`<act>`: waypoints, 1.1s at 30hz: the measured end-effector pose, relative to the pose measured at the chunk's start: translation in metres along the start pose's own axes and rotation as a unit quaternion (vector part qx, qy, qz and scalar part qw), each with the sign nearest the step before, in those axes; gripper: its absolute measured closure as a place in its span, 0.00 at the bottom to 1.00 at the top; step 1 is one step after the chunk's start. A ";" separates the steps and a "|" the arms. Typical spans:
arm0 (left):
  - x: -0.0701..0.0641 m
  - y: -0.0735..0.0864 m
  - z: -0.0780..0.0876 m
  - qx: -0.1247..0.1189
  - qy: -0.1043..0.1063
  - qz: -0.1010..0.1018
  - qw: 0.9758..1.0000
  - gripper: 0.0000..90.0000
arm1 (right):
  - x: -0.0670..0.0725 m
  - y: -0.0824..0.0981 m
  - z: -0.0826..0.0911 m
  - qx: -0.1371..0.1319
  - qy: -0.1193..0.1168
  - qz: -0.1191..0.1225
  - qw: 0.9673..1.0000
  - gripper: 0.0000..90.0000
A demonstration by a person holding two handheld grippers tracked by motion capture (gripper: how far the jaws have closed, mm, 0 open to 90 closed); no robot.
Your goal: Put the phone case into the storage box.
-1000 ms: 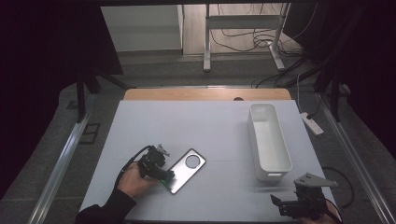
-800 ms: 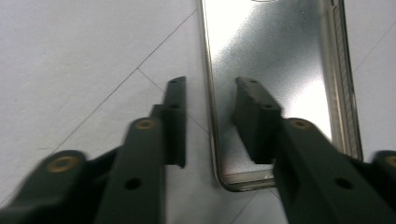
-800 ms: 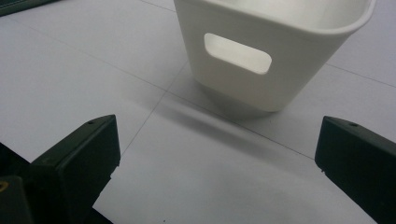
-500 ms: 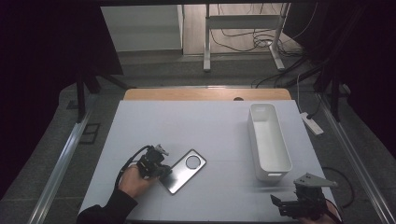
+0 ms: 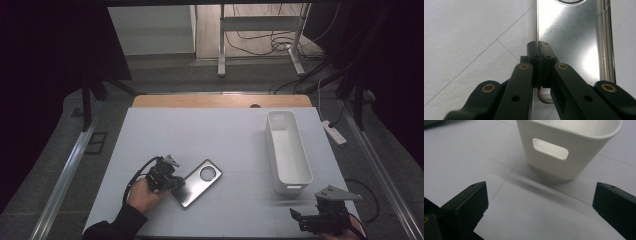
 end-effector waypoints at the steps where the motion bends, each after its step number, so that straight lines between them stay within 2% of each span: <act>1: 0.000 0.000 0.001 -0.004 -0.001 0.000 1.000 0.99 | 0.000 0.000 0.000 0.000 0.000 0.000 1.000 0.01; 11: -0.003 0.001 0.010 -0.037 0.001 0.004 0.999 0.99 | 0.000 -0.001 0.001 -0.005 -0.002 -0.001 1.000 0.00; 16: -0.007 0.001 0.017 -0.065 0.000 0.009 0.998 0.99 | 0.000 -0.001 0.002 -0.009 -0.004 -0.002 1.000 0.00; 20: -0.009 0.003 0.021 -0.077 -0.006 0.010 0.997 0.99 | 0.001 -0.002 0.003 -0.013 -0.009 0.000 1.000 0.00; 22: -0.011 0.003 0.026 -0.093 -0.010 0.015 0.995 0.99 | 0.001 -0.002 0.003 -0.014 -0.012 0.000 1.000 0.00; 29: -0.015 0.006 0.032 -0.110 -0.022 0.012 0.994 0.99 | 0.002 -0.003 0.003 -0.016 -0.018 0.001 1.000 0.00; 33: -0.017 0.007 0.038 -0.131 -0.026 0.014 0.991 0.99 | 0.003 -0.003 0.003 -0.017 -0.022 0.003 1.000 0.00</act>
Point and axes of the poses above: each handheld gripper's, and its own axes: z roughly backward along the jaws, y roughly out of its underside, x roughly to its left, the point moved 10 cm from there along -z, roughly forward along the jaws, and after that the axes turned 10 degrees about x, right-handed, at the moved point
